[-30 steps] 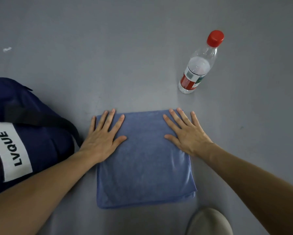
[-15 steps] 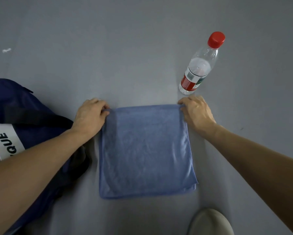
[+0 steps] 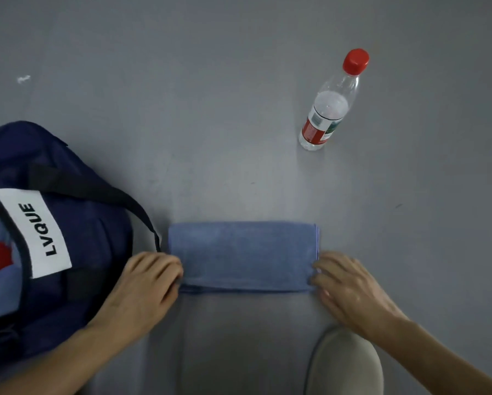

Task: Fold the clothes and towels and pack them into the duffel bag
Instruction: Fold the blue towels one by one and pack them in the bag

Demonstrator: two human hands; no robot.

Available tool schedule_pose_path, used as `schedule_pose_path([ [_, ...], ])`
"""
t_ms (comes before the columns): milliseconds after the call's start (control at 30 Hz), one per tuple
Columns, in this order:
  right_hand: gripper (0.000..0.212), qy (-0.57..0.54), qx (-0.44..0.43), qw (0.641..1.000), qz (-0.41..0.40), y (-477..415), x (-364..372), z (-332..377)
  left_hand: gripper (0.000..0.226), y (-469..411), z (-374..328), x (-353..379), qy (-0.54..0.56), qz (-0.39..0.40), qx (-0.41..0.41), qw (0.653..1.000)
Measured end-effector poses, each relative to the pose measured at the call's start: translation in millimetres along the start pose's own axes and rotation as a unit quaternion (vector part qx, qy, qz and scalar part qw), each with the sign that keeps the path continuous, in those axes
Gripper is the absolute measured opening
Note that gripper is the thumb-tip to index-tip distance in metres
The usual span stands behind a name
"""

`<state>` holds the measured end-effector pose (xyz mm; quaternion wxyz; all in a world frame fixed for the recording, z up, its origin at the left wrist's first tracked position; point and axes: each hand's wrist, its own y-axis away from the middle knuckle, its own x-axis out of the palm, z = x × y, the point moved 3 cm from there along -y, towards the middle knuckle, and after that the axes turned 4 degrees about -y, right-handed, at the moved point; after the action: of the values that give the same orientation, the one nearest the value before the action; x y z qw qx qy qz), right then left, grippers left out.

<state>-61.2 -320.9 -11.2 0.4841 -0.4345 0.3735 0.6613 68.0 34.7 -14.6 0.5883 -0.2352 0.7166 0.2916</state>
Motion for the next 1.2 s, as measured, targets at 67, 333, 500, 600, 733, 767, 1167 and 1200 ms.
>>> schedule_pose_path([
  [67,0.018,0.009,0.024,0.999,0.041,5,13,6,0.024,6,-7,9,-0.018,0.052,0.002,0.998],
  [333,0.054,0.018,0.028,0.999,-0.010,-85,49,59,0.057,-69,-62,29,0.036,0.034,-0.040,0.998],
  [500,0.067,0.043,0.036,0.997,0.049,-88,72,25,0.065,-92,-65,65,0.002,0.056,-0.071,0.996],
  [600,0.069,0.061,0.053,0.995,0.056,-76,69,-7,0.065,-95,-42,67,0.000,0.042,-0.080,0.996],
  [733,0.061,0.057,0.074,0.994,0.053,-73,60,-18,0.063,-87,-18,59,-0.020,0.052,-0.052,0.997],
  [767,0.059,0.053,0.072,0.995,0.048,-74,57,-19,0.061,-85,-13,56,-0.017,0.044,-0.037,0.998],
  [1167,0.022,-0.080,0.183,0.980,0.024,-104,11,-54,0.013,-125,34,10,0.072,0.040,-0.075,0.994],
  [1200,0.019,-0.075,0.188,0.979,0.005,-108,5,-57,0.011,-130,31,6,0.072,0.001,-0.091,0.993],
])
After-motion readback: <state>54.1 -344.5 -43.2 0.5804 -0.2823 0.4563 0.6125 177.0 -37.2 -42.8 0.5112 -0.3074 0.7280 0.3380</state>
